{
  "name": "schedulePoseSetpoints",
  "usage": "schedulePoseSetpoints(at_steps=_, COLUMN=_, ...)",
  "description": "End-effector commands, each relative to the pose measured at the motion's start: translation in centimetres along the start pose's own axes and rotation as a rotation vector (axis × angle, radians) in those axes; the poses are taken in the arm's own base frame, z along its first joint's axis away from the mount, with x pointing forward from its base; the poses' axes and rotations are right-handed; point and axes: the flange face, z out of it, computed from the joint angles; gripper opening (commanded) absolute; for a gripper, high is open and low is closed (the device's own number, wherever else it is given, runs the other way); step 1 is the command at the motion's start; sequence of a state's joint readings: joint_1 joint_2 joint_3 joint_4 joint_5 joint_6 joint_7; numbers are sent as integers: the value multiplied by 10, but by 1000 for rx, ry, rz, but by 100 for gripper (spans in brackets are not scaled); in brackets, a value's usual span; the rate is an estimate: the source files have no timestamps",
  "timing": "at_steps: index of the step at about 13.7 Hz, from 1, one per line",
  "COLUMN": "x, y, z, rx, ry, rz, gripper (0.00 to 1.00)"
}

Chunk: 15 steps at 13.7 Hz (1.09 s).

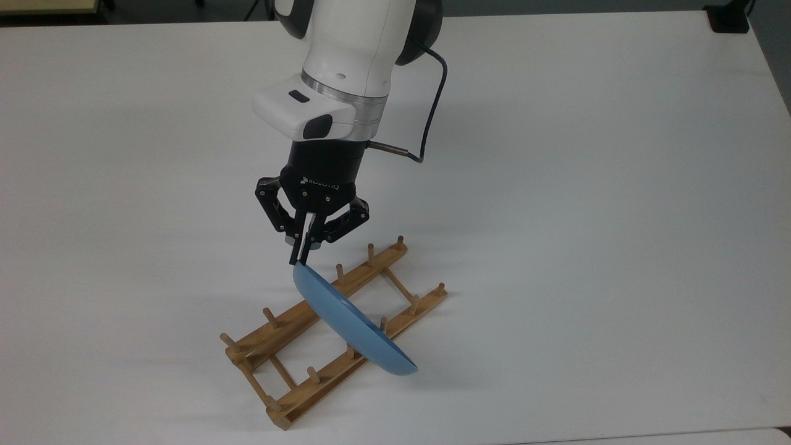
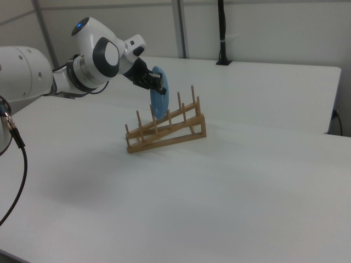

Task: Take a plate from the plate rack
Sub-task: 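Close the gripper on the blue plate's rim, then lift the blue plate up and out of the wooden rack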

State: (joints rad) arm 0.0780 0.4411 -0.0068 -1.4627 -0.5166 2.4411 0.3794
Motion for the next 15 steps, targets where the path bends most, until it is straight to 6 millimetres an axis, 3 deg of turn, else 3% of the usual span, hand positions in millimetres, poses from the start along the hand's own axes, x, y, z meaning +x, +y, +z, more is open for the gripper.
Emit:
schedulePoseSetpoints(at_steps=1, x=3, y=7, z=1, rx=-20, ry=17, rz=4, gripper=0)
schedulePoseSetpoints(at_steps=9, x=19, y=37, z=-46, rx=-23, ry=58, rz=70, gripper=0)
schedulePoseSetpoints(at_steps=13, x=10, y=47, z=-58, rx=27, ry=-68, rz=129, gripper=0)
schedulePoseSetpoints(at_steps=15, x=2, y=66, z=-64, rx=114, ry=-168, rz=101, gripper=0)
